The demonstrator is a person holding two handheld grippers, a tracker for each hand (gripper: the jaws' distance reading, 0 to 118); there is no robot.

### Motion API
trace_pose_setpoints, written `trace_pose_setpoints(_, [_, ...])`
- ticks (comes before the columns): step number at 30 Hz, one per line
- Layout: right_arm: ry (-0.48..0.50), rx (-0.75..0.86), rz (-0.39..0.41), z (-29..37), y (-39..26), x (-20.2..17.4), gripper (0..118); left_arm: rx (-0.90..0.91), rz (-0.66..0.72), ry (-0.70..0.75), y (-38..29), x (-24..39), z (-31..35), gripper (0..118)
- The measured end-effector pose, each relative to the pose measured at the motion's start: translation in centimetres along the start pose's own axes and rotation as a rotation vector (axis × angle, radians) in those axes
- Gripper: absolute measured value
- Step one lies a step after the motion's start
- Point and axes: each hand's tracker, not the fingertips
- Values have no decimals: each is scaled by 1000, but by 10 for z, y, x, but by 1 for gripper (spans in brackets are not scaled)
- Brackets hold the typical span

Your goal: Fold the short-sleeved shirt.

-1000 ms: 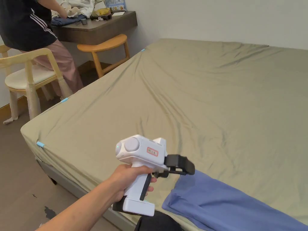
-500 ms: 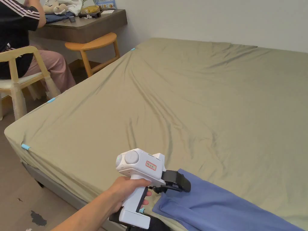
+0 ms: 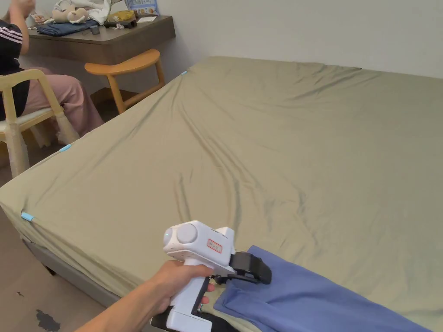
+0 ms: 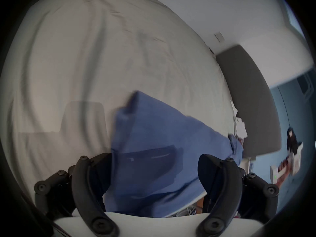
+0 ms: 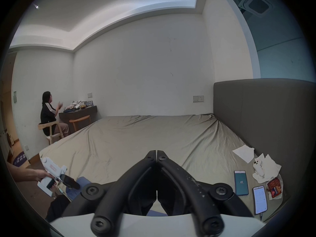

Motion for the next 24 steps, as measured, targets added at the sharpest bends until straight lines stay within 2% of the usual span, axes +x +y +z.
trace_pose_setpoints(1, [2, 0, -16, -1, 0, 1, 0, -32, -10, -35, 1, 5, -3, 90])
trace_pose_setpoints(2, [2, -2, -21, -2, -1, 2, 0, -73, 48, -145, 1, 9, -8, 57])
trace_pose_setpoints(3, [1, -6, -27, -2, -1, 3, 0, -87, 70, -194, -1, 15, -13, 15])
trace_pose_setpoints(4, [0, -9, -32, -2, -1, 4, 0, -51, 23, -122, -2, 23, -16, 9])
trace_pose_setpoints(5, [1, -13, -42, -1, -2, 6, 0, -45, -54, -84, 0, 30, -18, 9])
trace_pose_setpoints(6, [6, -18, -52, -1, -1, 7, 0, -79, -56, -90, 2, 30, -19, 9])
trace_pose_setpoints(8, [10, -18, -60, 3, -1, 10, 0, -22, -41, -27, 7, 31, -13, 9])
trace_pose_setpoints(11, [-6, -7, -40, 10, 1, 14, 0, -18, -41, -40, 12, 36, 3, 9])
trace_pose_setpoints(14, [-24, -5, -24, 14, 2, 19, 0, -32, -159, -21, 8, 80, 13, 9])
trace_pose_setpoints(16, [-28, -2, -28, 15, 1, 22, 0, -27, -187, 2, 7, 114, 12, 9])
trace_pose_setpoints(18, [-38, 0, -29, 16, 0, 23, 0, -18, -214, -44, 8, 144, 1, 9])
trace_pose_setpoints(20, [-43, 0, -42, 18, -1, 28, 0, -59, -259, -35, 3, 191, -19, 9])
trace_pose_setpoints(24, [-57, -3, -60, 24, -6, 38, 0, -138, -300, -74, -5, 228, -73, 9])
